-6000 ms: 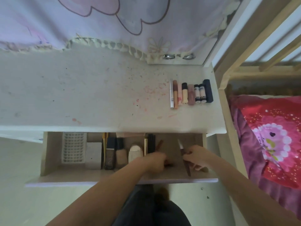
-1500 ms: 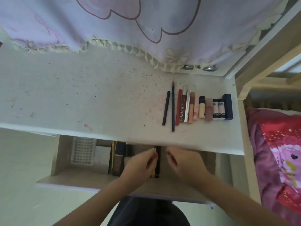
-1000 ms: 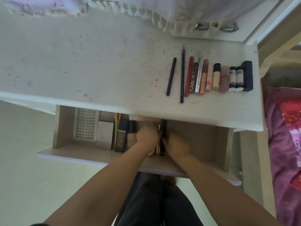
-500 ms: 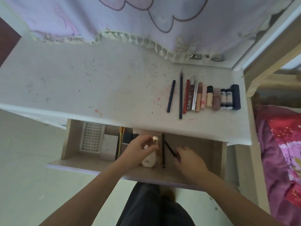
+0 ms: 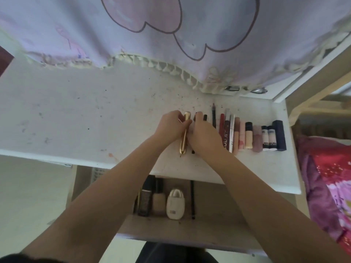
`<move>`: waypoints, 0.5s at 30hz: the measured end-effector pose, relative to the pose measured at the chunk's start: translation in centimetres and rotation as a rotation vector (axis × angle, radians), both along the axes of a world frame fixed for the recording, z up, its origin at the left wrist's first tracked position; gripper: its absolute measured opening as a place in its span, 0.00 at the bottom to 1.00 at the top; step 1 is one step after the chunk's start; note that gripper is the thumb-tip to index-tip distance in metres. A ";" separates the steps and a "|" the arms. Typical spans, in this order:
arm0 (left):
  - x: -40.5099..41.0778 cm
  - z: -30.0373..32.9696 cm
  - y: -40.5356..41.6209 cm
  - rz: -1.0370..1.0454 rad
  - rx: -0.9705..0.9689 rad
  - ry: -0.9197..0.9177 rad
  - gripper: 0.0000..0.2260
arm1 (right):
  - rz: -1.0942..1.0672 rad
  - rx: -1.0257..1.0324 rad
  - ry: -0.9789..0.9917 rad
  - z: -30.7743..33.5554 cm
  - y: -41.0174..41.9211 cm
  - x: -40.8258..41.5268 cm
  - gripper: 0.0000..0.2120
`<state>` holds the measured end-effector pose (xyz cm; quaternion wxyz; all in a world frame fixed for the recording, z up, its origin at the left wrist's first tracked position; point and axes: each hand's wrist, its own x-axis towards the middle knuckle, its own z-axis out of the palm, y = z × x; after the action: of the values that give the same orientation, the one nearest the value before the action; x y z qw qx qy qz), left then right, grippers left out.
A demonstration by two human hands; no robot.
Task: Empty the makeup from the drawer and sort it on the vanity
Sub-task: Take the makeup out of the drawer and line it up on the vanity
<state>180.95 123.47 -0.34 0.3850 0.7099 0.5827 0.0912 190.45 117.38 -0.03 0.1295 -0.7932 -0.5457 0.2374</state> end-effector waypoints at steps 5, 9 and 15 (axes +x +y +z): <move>1.9 -1.1 0.1 0.001 0.050 0.053 0.11 | 0.082 -0.061 -0.275 -0.7 -0.6 1.6 0.12; 2.0 -0.3 -0.8 -0.026 0.015 0.074 0.13 | 0.162 0.015 -0.269 0.4 -1.9 2.5 0.09; -5.5 -0.5 -11.8 -0.064 0.139 -0.206 0.04 | 0.358 0.049 0.160 0.0 -12.1 0.4 0.09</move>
<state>175.48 111.66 -0.87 0.3955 0.7400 0.5093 0.1916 190.82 105.31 0.00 0.1472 -0.6587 -0.6717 0.3055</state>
